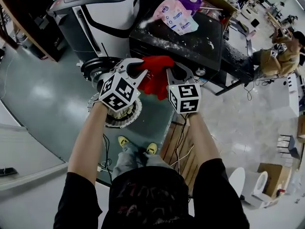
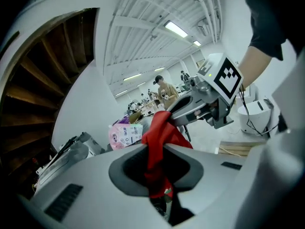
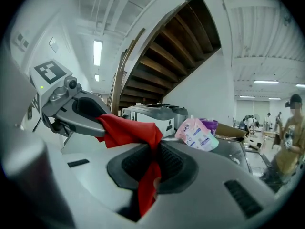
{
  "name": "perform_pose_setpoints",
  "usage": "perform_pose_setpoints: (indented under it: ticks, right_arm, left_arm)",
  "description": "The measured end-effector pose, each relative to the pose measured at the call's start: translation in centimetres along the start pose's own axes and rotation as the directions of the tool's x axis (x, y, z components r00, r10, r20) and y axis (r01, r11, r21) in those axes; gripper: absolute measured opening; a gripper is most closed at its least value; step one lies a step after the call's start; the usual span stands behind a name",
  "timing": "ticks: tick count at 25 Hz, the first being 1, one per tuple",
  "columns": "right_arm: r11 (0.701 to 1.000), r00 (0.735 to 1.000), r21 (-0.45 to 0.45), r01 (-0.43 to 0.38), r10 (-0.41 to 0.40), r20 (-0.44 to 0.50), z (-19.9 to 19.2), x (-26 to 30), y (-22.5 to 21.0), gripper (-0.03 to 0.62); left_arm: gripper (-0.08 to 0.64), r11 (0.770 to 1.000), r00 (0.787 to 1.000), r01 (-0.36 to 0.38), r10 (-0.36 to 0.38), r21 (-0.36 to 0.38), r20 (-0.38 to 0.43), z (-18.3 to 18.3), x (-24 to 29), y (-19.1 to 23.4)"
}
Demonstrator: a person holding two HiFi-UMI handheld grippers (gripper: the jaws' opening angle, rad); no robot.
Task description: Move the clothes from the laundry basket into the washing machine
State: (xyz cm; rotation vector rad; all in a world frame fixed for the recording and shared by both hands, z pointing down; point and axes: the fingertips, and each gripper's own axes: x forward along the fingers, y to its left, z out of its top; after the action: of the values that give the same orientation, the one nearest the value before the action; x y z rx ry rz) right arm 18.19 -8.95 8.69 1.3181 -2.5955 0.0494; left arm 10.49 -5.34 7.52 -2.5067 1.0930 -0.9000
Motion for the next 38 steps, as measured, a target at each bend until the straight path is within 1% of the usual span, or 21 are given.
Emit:
perform_pose_setpoints:
  ticks: [7, 14, 19, 24, 28, 33, 38]
  right_arm:
    - [0.998, 0.998, 0.028, 0.056, -0.056, 0.002, -0.2, -2.1, -4.6, 0.034]
    - [0.994, 0.996, 0.057, 0.089, -0.089, -0.015, -1.5, -3.6, -6.7, 0.034]
    - [0.990, 0.993, 0.071, 0.119, -0.117, -0.034, -2.3, -3.6, -7.5, 0.034]
    - [0.985, 0.987, 0.072, 0.157, -0.153, -0.053, -2.9, -2.4, -7.5, 0.034]
    - [0.979, 0.980, 0.071, 0.190, -0.185, -0.070, -3.0, -1.4, -7.9, 0.034]
    - [0.970, 0.970, 0.070, 0.234, -0.229, -0.080, -2.3, -1.1, -8.3, 0.034]
    - [0.967, 0.968, 0.085, 0.241, -0.233, -0.096, -2.6, -0.1, -8.4, 0.034]
  left_arm:
    - [0.069, 0.999, 0.999, 0.042, -0.043, 0.020, 0.023, 3.4, 3.4, -1.3]
    - [0.069, 0.997, 0.997, 0.075, -0.076, 0.036, 0.031, 4.7, 5.3, -2.8]
    - [0.069, 0.995, 0.994, 0.101, -0.101, 0.021, 0.048, 4.5, 6.4, -3.2]
    - [0.069, 0.991, 0.989, 0.132, -0.133, 0.011, 0.070, 3.4, 7.3, -2.3]
    - [0.069, 0.986, 0.982, 0.165, -0.167, 0.033, 0.093, 3.0, 8.2, -1.6]
    - [0.069, 0.979, 0.971, 0.194, -0.200, 0.057, 0.129, 3.4, 8.4, -1.0]
    - [0.071, 0.975, 0.967, 0.211, -0.219, 0.070, 0.133, 2.8, 9.0, -0.3]
